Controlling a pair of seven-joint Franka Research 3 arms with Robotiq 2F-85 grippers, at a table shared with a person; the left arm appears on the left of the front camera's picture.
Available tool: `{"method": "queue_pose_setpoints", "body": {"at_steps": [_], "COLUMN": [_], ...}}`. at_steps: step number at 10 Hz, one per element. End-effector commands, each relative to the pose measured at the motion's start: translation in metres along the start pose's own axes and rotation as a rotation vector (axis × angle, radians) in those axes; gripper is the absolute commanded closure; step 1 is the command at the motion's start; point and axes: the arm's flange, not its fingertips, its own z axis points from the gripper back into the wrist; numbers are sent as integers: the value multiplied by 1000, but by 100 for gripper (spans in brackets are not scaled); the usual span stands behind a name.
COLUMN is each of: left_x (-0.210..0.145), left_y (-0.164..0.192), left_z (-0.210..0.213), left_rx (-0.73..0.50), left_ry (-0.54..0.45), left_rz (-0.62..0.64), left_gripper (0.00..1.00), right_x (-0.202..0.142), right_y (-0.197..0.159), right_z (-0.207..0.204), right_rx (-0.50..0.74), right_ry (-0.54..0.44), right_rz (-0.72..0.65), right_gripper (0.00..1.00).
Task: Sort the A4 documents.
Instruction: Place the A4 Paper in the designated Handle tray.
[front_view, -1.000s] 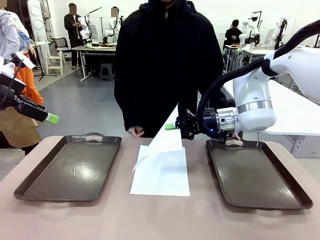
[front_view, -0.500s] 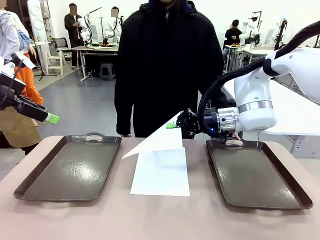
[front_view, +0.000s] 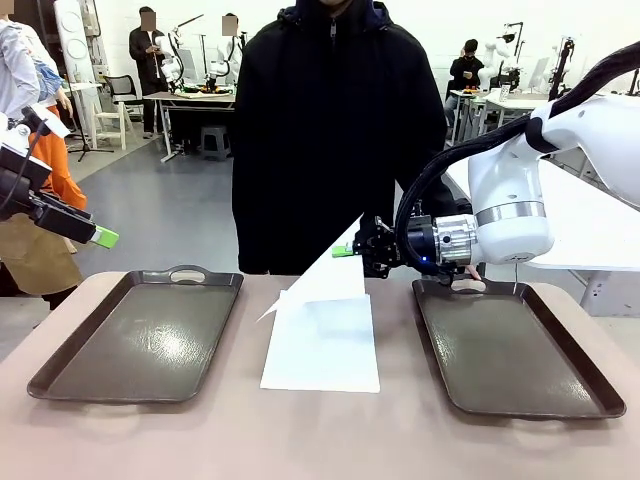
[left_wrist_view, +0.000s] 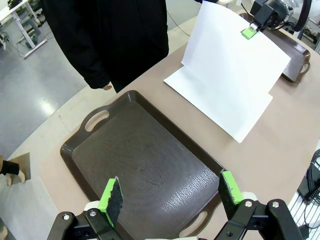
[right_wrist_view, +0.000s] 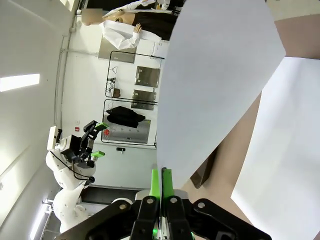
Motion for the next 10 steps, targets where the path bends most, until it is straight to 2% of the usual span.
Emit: {"method": "queue_pose_setpoints", "body": {"at_steps": [1, 2, 3, 6, 8, 10], "left_x": [-1, -1, -1, -1, -1, -1], "left_y": [1, 1, 1, 1, 1, 1], "left_z": [0, 0, 0, 0, 0, 0], "left_rx": [-1, -1, -1, -1, -1, -1], "left_ry": [-2, -2, -2, -2, -2, -2], "left_rz": [1, 1, 1, 1, 1, 1], "left_gripper": [0, 0, 0, 0, 0, 0], "right_x": [-9, -15, -22, -35, -33, -34], "right_y": [14, 20, 21, 5, -11, -26], "right_z": [41, 76, 106, 172, 202, 219], "right_rx": [-10, 42, 41, -22, -67, -48], "right_ry": [36, 72, 99, 273, 291, 302], "right_rz": [40, 77, 86, 164, 181, 312], "right_gripper": [99, 99, 99, 99, 99, 99]}}
